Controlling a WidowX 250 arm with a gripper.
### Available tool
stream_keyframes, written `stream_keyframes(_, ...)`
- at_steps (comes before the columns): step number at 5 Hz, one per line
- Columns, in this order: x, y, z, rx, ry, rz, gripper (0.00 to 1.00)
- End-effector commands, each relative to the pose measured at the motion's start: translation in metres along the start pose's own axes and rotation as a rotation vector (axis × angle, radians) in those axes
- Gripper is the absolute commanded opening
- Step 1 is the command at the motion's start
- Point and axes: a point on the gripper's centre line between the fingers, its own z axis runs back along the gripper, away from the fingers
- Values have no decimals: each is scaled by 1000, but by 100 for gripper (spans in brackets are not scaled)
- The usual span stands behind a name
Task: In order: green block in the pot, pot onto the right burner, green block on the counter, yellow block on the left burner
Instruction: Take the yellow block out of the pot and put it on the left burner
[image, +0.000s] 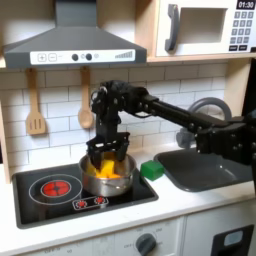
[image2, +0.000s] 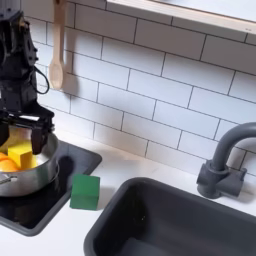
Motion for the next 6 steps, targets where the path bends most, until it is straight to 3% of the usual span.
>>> stream_keyframes(1,4,-2,-12,5,-2,1,100)
stream_keyframes(3,8,-8,-13,16,-6,-10,100)
stream_keyframes(4,4,-4,-22,17,16,-2,77)
stream_keyframes(5,4,-5,-20,28,10,11,0)
stream_keyframes(6,4,-6,-15,29,-3,21,0)
